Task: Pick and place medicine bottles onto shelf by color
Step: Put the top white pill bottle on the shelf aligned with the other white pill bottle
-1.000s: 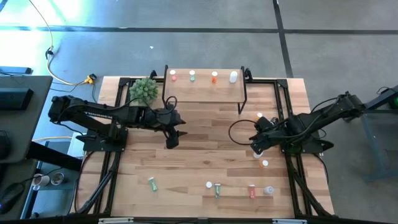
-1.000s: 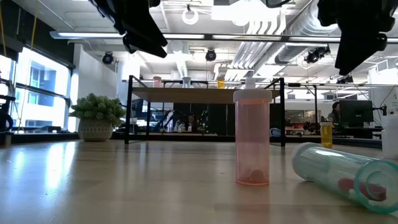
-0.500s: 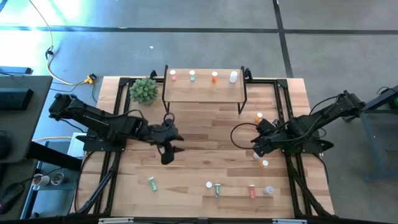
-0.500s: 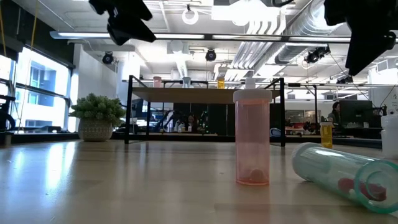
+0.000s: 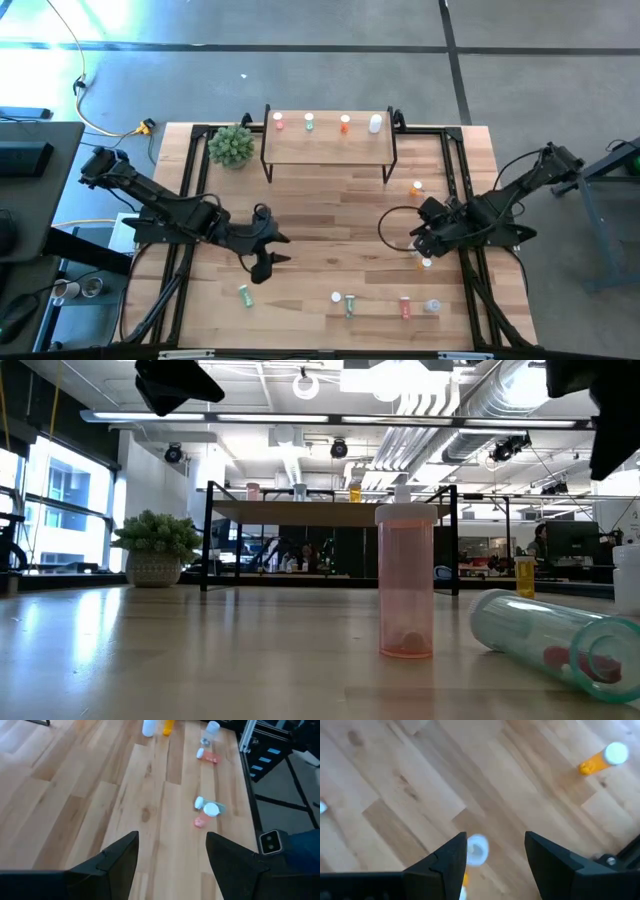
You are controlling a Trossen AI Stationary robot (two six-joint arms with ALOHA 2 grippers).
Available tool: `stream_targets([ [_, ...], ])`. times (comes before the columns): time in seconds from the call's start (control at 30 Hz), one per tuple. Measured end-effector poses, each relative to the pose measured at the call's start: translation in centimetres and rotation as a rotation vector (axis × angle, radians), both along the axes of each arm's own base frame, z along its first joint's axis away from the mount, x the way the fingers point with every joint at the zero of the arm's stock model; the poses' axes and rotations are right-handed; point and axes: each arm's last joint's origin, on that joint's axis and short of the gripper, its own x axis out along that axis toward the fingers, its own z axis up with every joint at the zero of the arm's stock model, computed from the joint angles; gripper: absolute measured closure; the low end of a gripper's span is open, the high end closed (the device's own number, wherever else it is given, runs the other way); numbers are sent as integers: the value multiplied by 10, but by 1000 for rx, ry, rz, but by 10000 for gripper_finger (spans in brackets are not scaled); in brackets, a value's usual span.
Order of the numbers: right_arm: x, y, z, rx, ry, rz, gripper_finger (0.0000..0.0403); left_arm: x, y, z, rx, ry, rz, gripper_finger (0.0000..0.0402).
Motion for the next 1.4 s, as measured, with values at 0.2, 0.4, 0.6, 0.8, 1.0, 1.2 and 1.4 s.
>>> stream_targets([
  [0.2,-8,13,0,32,-17,16,212,-2,-6,1,-9,-11,0,179],
  [0.4,-14,22,0,49,-25,46,212,-2,-8,1,-19,-12,4,179],
  [0.6,-16,25,0,96,-3,55,212,-2,-8,1,-37,-14,17,179],
  [0.8,-15,26,-2,116,-10,13,212,-2,-8,1,-41,-14,20,179],
  [1.0,-16,26,-28,131,16,-37,212,-2,-8,1,-41,-14,20,179],
  [1.2,-17,25,-51,148,5,-65,212,-2,-8,1,-41,-14,20,179],
  [1.4,-17,23,-57,117,-16,-74,212,-2,-8,1,-41,-14,21,179],
])
